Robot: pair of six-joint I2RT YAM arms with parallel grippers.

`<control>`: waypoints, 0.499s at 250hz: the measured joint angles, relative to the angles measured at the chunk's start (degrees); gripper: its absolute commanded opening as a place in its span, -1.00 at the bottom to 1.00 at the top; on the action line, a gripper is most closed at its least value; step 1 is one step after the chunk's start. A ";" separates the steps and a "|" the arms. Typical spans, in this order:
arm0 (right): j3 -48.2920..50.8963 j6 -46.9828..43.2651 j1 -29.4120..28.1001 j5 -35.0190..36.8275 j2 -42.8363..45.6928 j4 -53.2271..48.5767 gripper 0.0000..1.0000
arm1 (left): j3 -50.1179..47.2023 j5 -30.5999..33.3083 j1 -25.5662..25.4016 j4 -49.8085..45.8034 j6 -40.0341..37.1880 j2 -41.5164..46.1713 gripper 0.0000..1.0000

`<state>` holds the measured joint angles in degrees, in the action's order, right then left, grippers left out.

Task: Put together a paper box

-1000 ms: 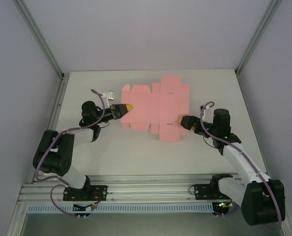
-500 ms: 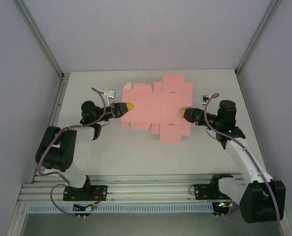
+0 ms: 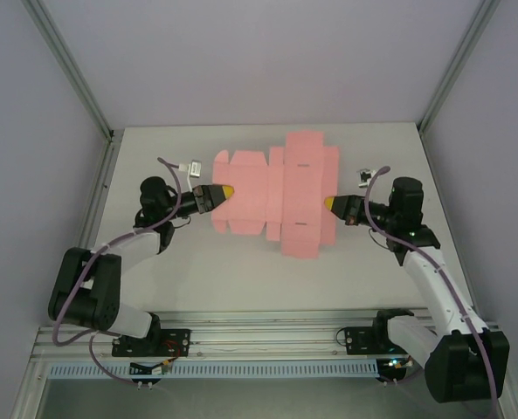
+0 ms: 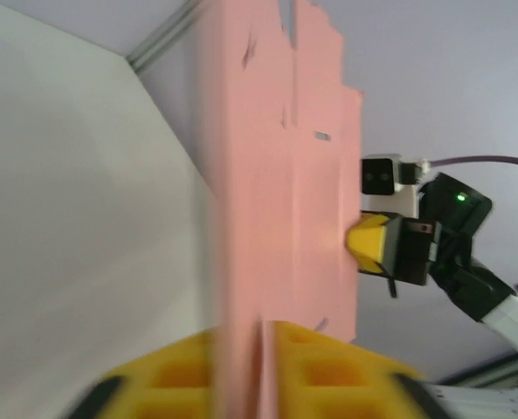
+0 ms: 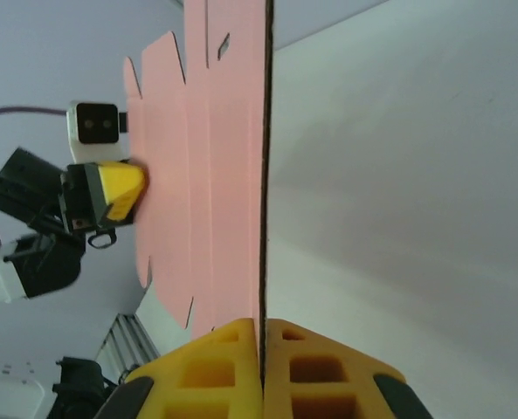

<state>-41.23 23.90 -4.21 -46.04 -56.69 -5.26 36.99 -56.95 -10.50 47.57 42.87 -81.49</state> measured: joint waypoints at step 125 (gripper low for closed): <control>-51.45 -59.23 -10.12 8.87 -22.56 -64.08 -1.00 | 16.24 42.69 1.42 -58.40 -21.75 23.54 1.00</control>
<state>-92.68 -35.33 -14.33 -37.17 -79.24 -69.34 53.23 -14.26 -9.08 -10.83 21.12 -57.95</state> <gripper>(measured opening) 0.046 0.997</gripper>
